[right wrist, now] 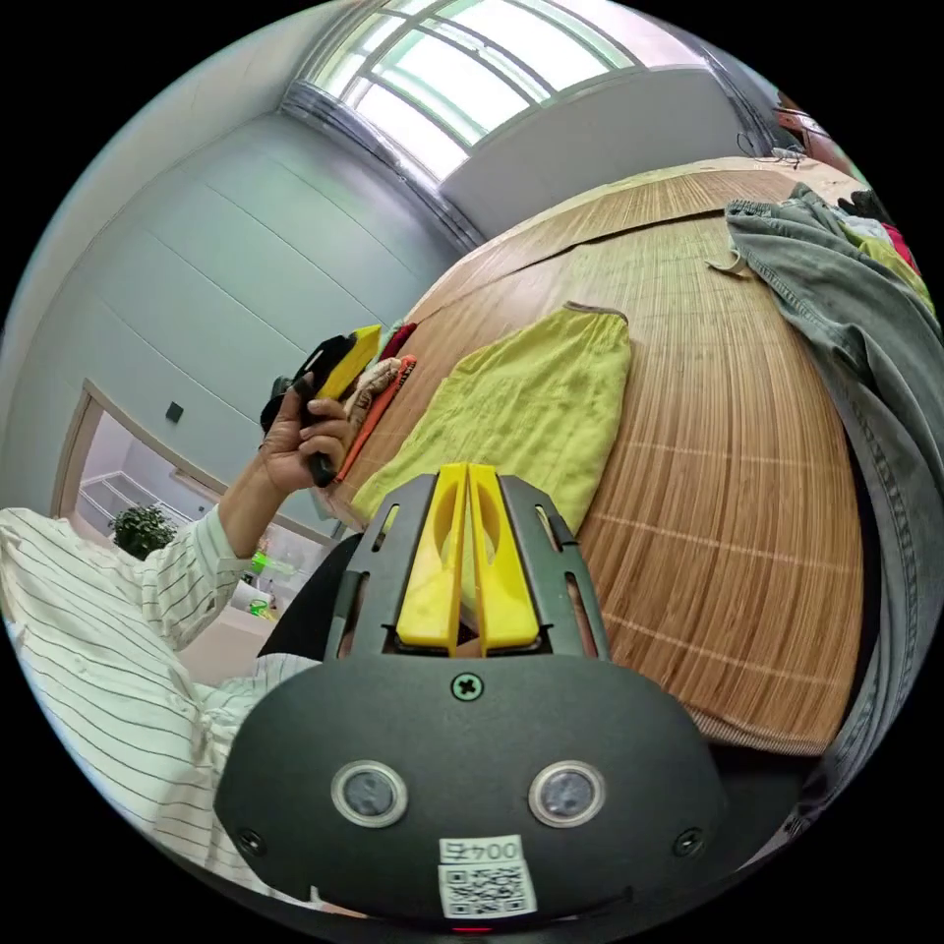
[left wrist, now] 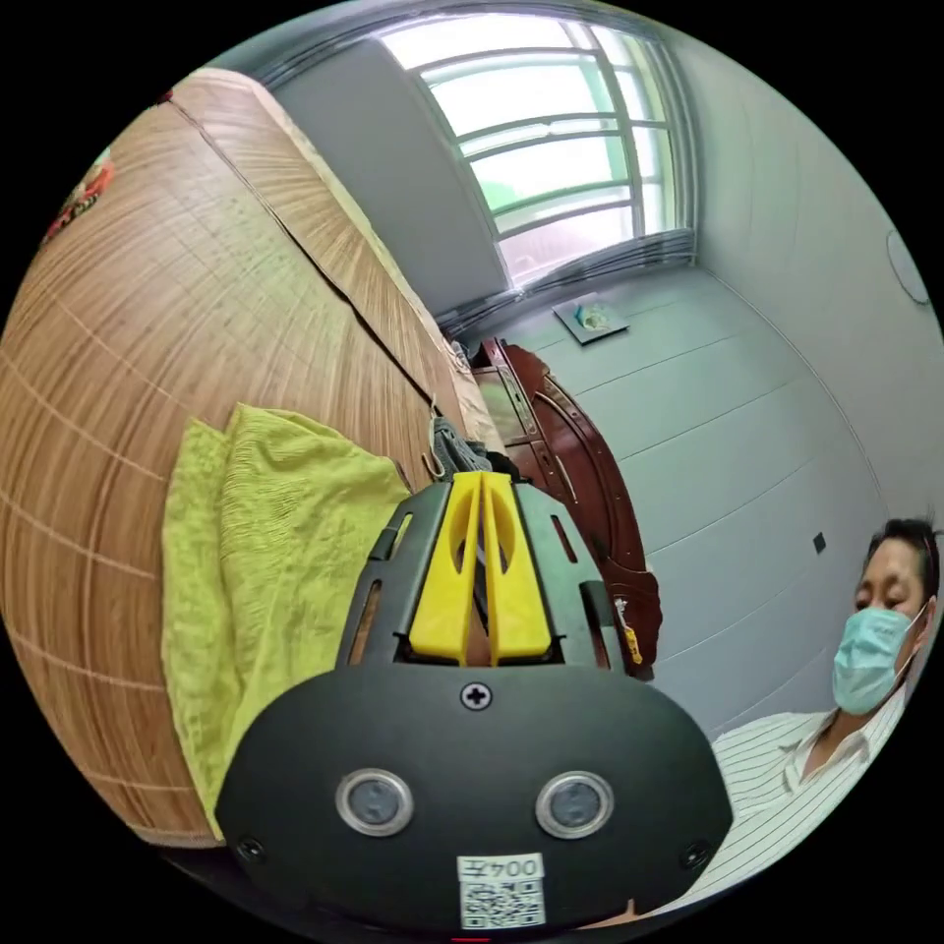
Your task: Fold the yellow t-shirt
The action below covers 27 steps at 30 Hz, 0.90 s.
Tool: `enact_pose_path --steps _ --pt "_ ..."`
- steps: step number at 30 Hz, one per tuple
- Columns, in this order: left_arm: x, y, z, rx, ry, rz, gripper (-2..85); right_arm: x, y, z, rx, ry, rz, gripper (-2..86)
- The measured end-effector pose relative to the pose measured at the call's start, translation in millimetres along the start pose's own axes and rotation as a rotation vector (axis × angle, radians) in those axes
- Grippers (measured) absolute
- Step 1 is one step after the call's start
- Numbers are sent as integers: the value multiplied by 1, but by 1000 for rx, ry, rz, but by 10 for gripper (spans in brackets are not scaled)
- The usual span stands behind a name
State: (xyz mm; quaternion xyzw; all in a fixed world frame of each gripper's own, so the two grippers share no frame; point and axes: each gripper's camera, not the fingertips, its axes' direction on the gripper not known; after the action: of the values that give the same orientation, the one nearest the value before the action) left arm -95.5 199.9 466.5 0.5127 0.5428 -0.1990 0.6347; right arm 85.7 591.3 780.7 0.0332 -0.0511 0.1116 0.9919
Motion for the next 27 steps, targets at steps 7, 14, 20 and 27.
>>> enact_pose_path --steps 7,14,20,27 --pt "32 133 -14 -125 -423 249 9 -95 13 48 -211 469 -165 -7" --pt "50 179 69 -440 -777 541 8 -126 -8 103 -584 663 -264 -5" --pt "52 216 89 -432 -791 615 7 -155 0 114 -600 719 -359 -2" --pt "38 224 79 -420 -655 482 6 -171 10 111 -583 725 -367 -4"
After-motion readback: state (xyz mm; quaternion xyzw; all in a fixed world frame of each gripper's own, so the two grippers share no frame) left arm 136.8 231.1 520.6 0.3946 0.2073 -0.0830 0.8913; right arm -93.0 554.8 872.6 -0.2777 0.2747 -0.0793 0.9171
